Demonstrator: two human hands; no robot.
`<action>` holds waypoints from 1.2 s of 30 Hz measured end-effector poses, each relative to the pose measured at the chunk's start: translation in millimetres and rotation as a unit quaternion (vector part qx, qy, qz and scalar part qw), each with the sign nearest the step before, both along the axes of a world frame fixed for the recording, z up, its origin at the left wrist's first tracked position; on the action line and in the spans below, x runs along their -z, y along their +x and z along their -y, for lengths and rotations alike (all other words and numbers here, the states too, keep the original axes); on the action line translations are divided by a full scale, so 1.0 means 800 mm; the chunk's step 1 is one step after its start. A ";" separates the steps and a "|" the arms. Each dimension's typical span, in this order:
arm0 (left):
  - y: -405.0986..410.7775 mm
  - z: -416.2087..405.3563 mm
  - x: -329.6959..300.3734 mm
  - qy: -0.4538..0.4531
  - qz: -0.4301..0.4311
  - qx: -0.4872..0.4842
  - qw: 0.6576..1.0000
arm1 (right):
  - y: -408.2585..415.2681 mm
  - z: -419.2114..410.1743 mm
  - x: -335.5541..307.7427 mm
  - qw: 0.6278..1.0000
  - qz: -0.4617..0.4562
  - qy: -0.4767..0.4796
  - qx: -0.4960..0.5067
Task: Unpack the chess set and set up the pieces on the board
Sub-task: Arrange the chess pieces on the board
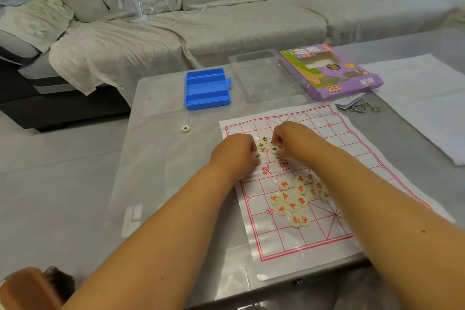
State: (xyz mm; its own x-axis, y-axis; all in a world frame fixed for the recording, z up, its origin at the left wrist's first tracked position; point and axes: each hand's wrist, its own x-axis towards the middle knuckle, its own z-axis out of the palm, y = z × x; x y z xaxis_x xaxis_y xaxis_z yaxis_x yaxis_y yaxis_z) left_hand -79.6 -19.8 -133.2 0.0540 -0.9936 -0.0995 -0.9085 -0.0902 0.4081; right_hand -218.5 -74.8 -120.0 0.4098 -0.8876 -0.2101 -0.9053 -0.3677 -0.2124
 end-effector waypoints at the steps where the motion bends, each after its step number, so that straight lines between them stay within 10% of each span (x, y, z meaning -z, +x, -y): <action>1: 0.001 0.000 -0.002 -0.006 -0.001 -0.004 1.000 | -0.001 0.002 0.000 1.000 0.003 -0.006 0.000; 9: 0.107 -0.042 -0.054 0.015 -0.003 -0.067 0.998 | 0.049 -0.052 -0.014 0.987 0.120 0.025 -0.104; 18: 0.156 -0.122 -0.052 0.292 0.010 -0.051 0.955 | 0.123 -0.140 0.015 0.956 0.107 0.082 -0.262; 36: 0.145 -0.151 -0.013 0.089 0.037 -0.042 0.994 | 0.144 -0.124 0.022 0.967 0.141 0.057 -0.206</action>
State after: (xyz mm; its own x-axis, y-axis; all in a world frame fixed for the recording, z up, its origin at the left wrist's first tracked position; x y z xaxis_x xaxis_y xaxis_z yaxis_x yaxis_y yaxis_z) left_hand 36.2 101.4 -122.5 0.1504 -0.9520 -0.2668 -0.9217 -0.2327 0.3105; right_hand -103.5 24.8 -137.6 0.7787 -0.6147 -0.1253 -0.5871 -0.6438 -0.4907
